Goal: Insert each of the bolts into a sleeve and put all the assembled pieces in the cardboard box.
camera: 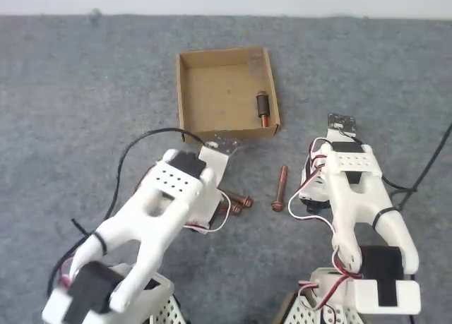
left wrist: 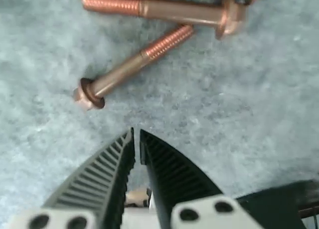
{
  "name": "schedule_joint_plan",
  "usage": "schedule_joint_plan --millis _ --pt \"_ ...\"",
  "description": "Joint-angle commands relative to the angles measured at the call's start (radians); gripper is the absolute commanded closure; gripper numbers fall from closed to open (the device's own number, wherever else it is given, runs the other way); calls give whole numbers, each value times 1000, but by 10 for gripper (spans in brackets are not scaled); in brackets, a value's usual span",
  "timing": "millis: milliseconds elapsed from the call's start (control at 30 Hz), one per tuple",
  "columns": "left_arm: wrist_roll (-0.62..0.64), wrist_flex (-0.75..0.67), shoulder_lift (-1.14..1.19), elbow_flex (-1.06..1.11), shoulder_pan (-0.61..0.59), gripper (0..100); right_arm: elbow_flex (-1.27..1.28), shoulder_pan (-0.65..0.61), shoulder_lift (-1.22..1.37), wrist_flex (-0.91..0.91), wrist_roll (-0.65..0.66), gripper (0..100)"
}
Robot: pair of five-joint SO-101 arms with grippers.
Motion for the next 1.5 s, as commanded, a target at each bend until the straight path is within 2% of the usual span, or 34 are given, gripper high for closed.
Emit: schedule_joint_plan --millis 0,133,333,467,733,900,967,1167,1333,1467 --pt "9 -192 61 61 8 988 -5 12 -10 -12 14 991" --pt "69 -293 66 93 8 988 -3 12 -10 -12 14 991" --pt "92 -333 75 94 -12 988 6 10 -10 -12 14 991" --pt "94 -388 68 117 -81 988 6 10 -10 -12 14 991" --pt "92 -410 66 116 -236 988 6 10 -10 -12 14 991" --pt "106 -583 66 113 -318 988 6 10 -10 -10 14 991" --pt "161 -631 66 113 -336 988 6 10 -10 -10 14 991" --pt "278 -651 32 114 -290 988 6 10 -10 -10 14 991" --pt "354 -646 -196 214 -216 988 6 10 -10 -10 14 991" --pt "390 -667 -407 309 -213 985 6 10 -10 -10 14 991"
